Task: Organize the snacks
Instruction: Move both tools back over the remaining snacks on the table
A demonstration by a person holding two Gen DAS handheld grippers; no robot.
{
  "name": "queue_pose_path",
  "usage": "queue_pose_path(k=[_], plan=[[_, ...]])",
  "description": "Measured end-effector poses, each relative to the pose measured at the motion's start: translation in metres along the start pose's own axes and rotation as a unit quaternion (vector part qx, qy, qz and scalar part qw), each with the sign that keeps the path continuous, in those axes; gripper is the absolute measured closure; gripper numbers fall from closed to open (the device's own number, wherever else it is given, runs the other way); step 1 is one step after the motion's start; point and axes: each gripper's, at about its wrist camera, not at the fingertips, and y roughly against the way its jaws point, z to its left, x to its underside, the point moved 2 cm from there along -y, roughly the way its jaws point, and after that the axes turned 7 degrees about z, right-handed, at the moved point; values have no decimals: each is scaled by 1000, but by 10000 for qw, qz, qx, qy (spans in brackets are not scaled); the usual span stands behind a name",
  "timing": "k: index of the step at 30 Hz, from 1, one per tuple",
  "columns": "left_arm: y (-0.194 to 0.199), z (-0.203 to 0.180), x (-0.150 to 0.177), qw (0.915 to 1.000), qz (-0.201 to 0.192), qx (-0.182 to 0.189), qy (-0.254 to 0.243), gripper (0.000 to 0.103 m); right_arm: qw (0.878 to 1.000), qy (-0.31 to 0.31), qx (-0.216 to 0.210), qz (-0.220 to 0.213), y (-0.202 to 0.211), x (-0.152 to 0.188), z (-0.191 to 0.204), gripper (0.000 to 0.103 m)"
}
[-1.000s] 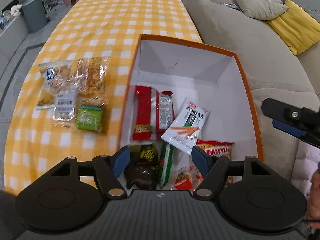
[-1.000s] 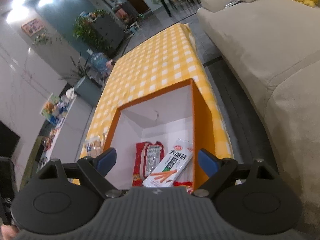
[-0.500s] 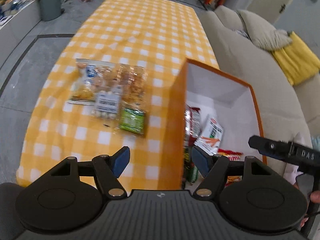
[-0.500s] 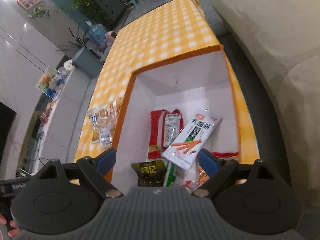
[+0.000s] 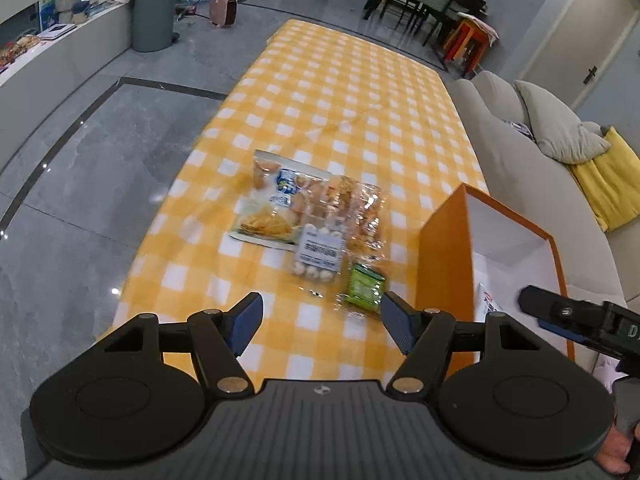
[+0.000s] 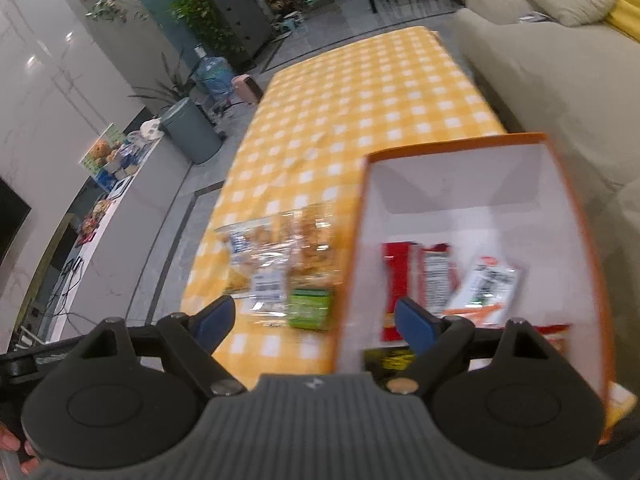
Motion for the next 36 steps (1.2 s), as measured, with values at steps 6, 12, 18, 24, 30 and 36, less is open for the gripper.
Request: queue_pose_path(k=[6, 12, 18, 24, 30, 36], plan=[[-6, 30, -2, 9994, -29, 213, 265, 24, 10000, 71, -25, 61, -44, 4, 46, 32], [-28, 51, -3, 9989, 143, 96, 434, 24, 9990, 50, 384, 206, -101, 15, 67, 39], [-49, 68, -9, 9966, 320, -137, 745, 24, 9898, 684, 1246, -44, -139, 30, 79, 42], [-60, 77, -12, 9948, 430, -163, 908, 25, 9718, 1297, 1958, -231, -180, 42, 69, 42], [-70, 88, -12, 9911, 633, -8, 1174, 25, 9673, 1464, 2067, -143, -209, 52, 56, 50], [-75, 85, -11, 9906, 706, -102, 1168, 26, 9677, 1596, 1948, -87, -205, 54, 56, 60]])
